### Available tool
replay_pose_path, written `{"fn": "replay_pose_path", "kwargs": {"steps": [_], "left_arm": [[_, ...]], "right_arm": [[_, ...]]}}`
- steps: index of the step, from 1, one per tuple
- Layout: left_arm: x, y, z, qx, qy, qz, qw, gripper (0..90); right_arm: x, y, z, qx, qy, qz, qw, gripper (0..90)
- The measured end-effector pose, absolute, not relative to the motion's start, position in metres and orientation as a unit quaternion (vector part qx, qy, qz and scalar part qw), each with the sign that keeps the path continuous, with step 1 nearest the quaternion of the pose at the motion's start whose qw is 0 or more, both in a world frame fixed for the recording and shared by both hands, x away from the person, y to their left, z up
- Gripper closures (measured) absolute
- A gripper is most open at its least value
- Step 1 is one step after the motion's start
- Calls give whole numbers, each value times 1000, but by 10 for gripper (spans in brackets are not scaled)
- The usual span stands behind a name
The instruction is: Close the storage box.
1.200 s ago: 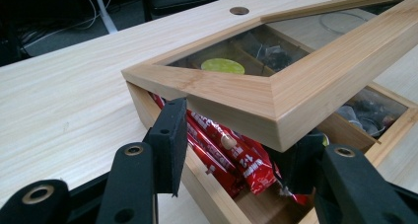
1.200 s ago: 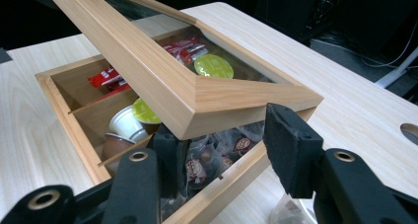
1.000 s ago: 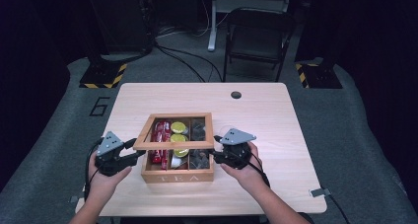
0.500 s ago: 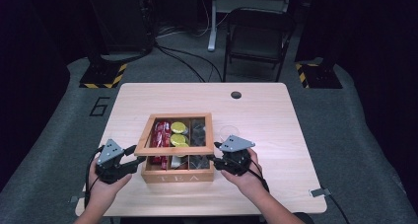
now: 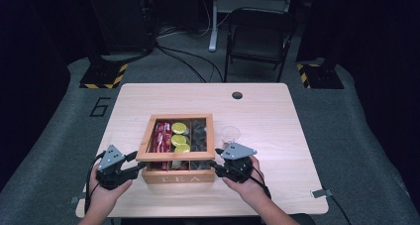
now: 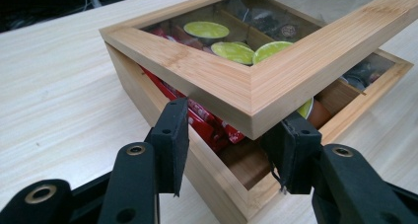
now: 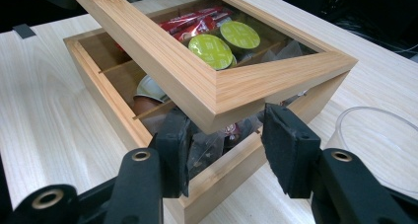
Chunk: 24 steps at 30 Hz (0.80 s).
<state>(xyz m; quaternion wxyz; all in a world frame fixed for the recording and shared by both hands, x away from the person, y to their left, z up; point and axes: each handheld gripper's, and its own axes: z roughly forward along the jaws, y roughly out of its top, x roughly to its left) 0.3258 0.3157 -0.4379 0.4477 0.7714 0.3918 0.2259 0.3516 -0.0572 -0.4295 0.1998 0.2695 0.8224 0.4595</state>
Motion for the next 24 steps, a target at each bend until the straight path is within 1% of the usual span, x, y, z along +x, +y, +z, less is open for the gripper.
{"fn": "replay_pose_path", "kwargs": {"steps": [6,19,24], "left_arm": [[324,317,-442,769,393,223,453,542],[322,317,-455,774,394,211,448,539],[320,319,-456,774,397,205,449,538]], "right_arm": [[350,-59,-434,265,822,463,200,540],[348,-60,-446,274,824,464,177,539],[347,-60,-447,273,826,461,175,539]]}}
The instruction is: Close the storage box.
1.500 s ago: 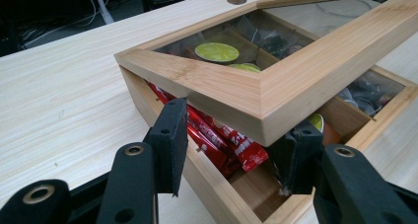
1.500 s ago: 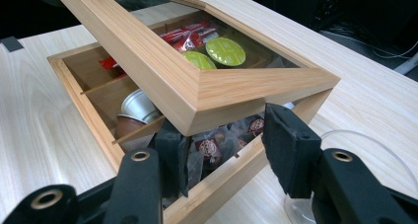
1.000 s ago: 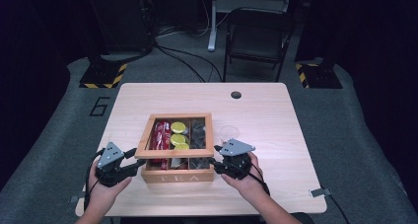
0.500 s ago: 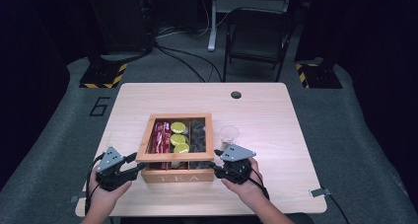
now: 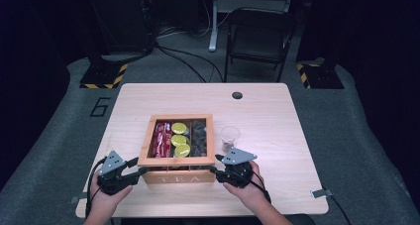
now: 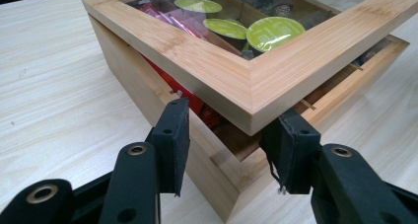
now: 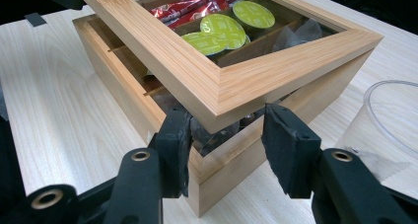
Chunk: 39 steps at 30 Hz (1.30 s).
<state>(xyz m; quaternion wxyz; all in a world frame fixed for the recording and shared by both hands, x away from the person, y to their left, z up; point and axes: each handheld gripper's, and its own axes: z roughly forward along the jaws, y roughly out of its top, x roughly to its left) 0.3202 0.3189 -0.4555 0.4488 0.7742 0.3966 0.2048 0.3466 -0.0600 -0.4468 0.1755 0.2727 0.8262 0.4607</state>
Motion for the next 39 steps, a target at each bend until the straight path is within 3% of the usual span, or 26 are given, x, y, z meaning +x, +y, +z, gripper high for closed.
{"fn": "replay_pose_path", "kwargs": {"steps": [25,32,39], "left_arm": [[320,317,-460,798,390,173,426,503],[323,315,-465,801,401,150,419,379],[323,319,-461,793,406,147,429,351]], "right_arm": [[348,-59,-455,274,847,432,143,529],[351,-59,-457,265,858,419,130,495],[354,-66,-452,271,845,441,130,438]]}}
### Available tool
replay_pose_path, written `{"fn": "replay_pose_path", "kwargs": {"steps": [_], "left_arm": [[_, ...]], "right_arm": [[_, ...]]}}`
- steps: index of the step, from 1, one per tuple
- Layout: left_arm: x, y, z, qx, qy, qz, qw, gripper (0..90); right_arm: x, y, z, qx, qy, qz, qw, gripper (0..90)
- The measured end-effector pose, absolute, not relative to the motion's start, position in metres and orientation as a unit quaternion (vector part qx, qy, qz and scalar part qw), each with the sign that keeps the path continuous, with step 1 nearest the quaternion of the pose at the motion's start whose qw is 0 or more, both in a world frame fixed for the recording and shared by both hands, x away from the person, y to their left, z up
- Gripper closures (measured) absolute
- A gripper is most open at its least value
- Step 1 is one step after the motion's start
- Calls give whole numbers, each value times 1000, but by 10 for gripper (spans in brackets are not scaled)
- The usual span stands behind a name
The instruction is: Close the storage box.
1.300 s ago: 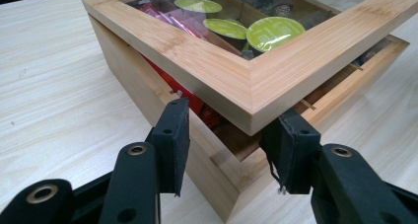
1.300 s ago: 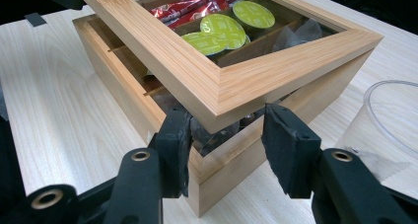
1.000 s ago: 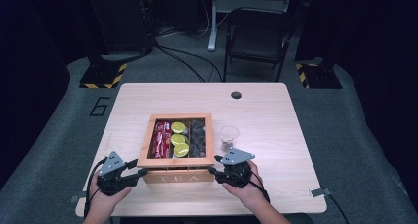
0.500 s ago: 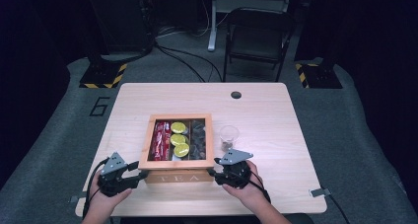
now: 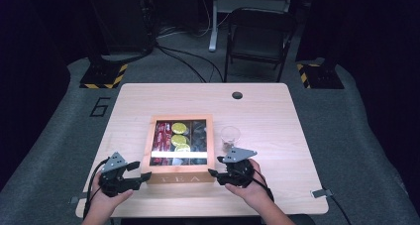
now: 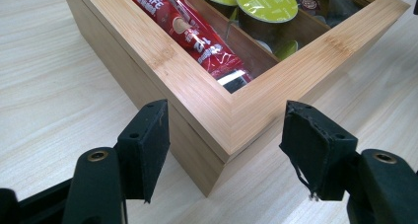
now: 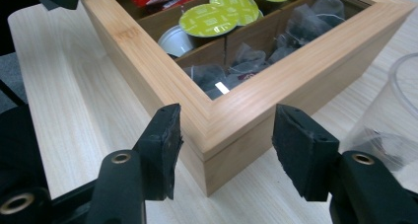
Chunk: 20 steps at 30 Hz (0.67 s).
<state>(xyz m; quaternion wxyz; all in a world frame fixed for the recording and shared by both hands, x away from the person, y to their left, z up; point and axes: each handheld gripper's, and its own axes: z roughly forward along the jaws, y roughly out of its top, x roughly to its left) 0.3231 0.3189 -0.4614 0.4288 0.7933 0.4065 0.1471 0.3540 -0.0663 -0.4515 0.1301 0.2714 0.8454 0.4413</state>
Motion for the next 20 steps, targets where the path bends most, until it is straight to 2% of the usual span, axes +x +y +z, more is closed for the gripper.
{"fn": "replay_pose_path", "kwargs": {"steps": [10,20], "left_arm": [[326,325,-451,778,406,172,448,366],[343,324,-449,777,401,167,456,368]], "right_arm": [[354,-74,-448,288,830,455,144,432],[347,-82,-453,302,830,446,144,426]]}}
